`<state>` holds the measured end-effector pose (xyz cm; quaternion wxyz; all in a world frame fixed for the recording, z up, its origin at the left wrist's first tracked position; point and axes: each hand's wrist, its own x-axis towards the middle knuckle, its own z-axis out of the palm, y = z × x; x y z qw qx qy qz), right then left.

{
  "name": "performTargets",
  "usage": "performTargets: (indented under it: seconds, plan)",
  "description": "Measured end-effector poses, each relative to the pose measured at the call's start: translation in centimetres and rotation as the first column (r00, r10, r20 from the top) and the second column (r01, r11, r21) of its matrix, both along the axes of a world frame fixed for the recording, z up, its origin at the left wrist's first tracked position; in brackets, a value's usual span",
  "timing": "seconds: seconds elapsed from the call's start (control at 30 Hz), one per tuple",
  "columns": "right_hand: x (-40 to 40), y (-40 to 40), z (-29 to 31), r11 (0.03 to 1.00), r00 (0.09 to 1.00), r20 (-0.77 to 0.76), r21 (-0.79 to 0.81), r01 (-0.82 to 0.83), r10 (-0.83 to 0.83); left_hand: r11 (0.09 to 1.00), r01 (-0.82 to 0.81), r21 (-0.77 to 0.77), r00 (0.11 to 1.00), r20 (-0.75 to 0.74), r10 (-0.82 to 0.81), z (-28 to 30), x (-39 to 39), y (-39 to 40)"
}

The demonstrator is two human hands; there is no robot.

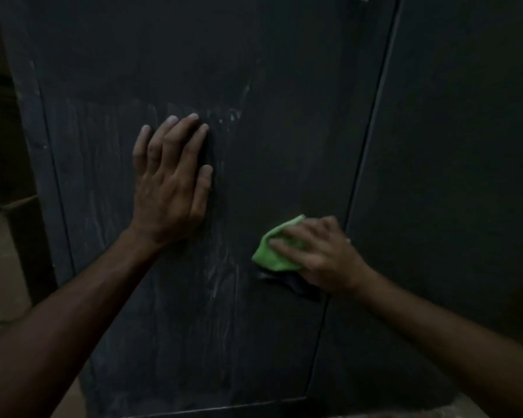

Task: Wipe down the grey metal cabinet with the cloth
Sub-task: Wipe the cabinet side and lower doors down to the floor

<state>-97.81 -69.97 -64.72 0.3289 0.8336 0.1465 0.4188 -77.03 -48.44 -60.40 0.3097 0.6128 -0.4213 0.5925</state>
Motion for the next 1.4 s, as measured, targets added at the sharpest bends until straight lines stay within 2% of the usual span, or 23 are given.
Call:
performTargets:
  seconds: [0.07,0.13,0.2,0.27,0.33,0.4,0.43,0.5,0.6,0.67,0.73,0.8,0.83,0.9,0.97,1.03,1.07,1.13,1.17,1.23,1.27,1.33,1.4]
  plan:
    - [0.3,-1.2,2.9,0.99,0.986,0.166,0.14,0.003,-0.027,0.999,0.013,0.034,1.0,0.027,-0.014,-0.8,0.1,-0.1]
    - [2.8,-0.5,6.2,0.929,0.915,0.384,0.369,-0.027,-0.126,0.996,0.024,0.089,0.998,0.056,-0.029,-2.1,0.2,-0.2]
    - [5.7,2.0,5.5,0.87,0.869,0.471,0.481,-0.111,-0.15,0.991,0.021,0.135,0.997,0.077,-0.032,-3.7,0.2,-0.2]
    - [6.7,3.7,0.5,0.917,0.933,0.358,0.383,-0.112,-0.036,0.984,0.021,0.179,0.996,0.085,-0.037,-5.0,0.1,0.0]
    - [4.6,3.5,-6.0,0.983,0.997,0.074,0.178,-0.051,0.038,0.973,0.03,0.23,0.996,0.078,-0.049,-5.8,0.0,0.1]
    - [1.3,1.9,-9.4,0.998,0.989,-0.144,0.053,0.021,-0.014,0.965,0.037,0.259,0.996,0.073,-0.058,-6.3,-0.1,0.3]
    - [0.2,0.9,-9.3,0.998,0.986,-0.162,0.046,0.035,-0.027,0.962,0.038,0.269,0.995,0.074,-0.06,-6.5,-0.1,0.5]
    - [0.0,-0.8,-7.1,0.987,1.0,-0.018,0.162,0.022,-0.019,0.958,0.035,0.285,0.995,0.078,-0.059,-6.7,0.0,0.7]
    - [2.9,0.2,-2.7,0.871,0.945,0.307,0.488,-0.051,-0.117,0.954,0.032,0.298,0.996,0.073,-0.057,-7.0,0.2,0.6]
    - [4.9,2.5,-4.0,0.867,0.943,0.323,0.489,-0.096,-0.078,0.959,0.022,0.283,0.996,0.075,-0.045,-7.1,0.2,0.4]
    - [4.6,3.3,-8.4,0.981,0.998,0.044,0.189,-0.053,0.045,0.966,0.017,0.259,0.996,0.08,-0.039,-7.1,0.1,0.1]
    - [1.6,2.0,-11.6,0.994,0.951,-0.308,-0.102,-0.024,-0.009,0.965,0.02,0.261,0.996,0.076,-0.042,-7.1,0.2,0.1]
    - [0.1,0.7,-11.6,0.99,0.93,-0.365,-0.143,-0.011,-0.042,0.964,0.018,0.266,0.996,0.081,-0.041,-7.1,0.3,0.1]
    - [-1.1,-1.8,-9.6,0.997,0.971,-0.234,-0.063,0.035,-0.049,0.96,0.0,0.278,0.994,0.101,-0.03,-7.3,0.9,0.4]
    - [-0.1,-2.6,-6.4,0.983,0.997,0.033,0.176,0.059,-0.066,0.956,-0.022,0.293,0.992,0.128,-0.016,-7.6,1.4,0.6]
    - [3.0,-0.5,-5.1,0.914,0.966,0.241,0.406,-0.017,-0.089,0.955,-0.056,0.29,0.989,0.145,0.014,-7.8,1.7,0.6]
    - [4.6,1.1,-6.0,0.888,0.951,0.298,0.455,-0.069,-0.078,0.956,-0.074,0.284,0.988,0.15,0.031,-7.9,1.7,0.6]
    - [6.1,3.6,-10.3,0.928,0.976,0.216,0.36,-0.094,0.016,0.959,-0.1,0.267,0.986,0.154,0.06,-8.0,1.3,0.5]
    - [5.5,4.3,-13.2,0.968,0.997,0.06,0.241,-0.068,0.055,0.959,-0.107,0.263,0.985,0.158,0.067,-8.0,1.2,0.3]
    - [2.4,3.8,-17.5,0.999,0.962,-0.274,0.027,0.021,-0.012,0.956,-0.107,0.274,0.985,0.159,0.065,-8.0,1.3,0.4]
    - [0.8,2.8,-17.9,0.999,0.94,-0.338,0.007,0.052,-0.046,0.954,-0.111,0.279,0.985,0.161,0.068,-7.9,1.4,0.5]
    - [-0.4,0.6,-17.0,0.988,0.965,-0.257,0.119,0.094,-0.061,0.954,-0.124,0.272,0.983,0.164,0.081,-7.8,1.3,0.6]
    - [0.7,0.0,-15.2,0.923,0.995,-0.044,0.373,0.098,-0.088,0.952,-0.126,0.278,0.983,0.161,0.083,-7.9,1.2,0.5]
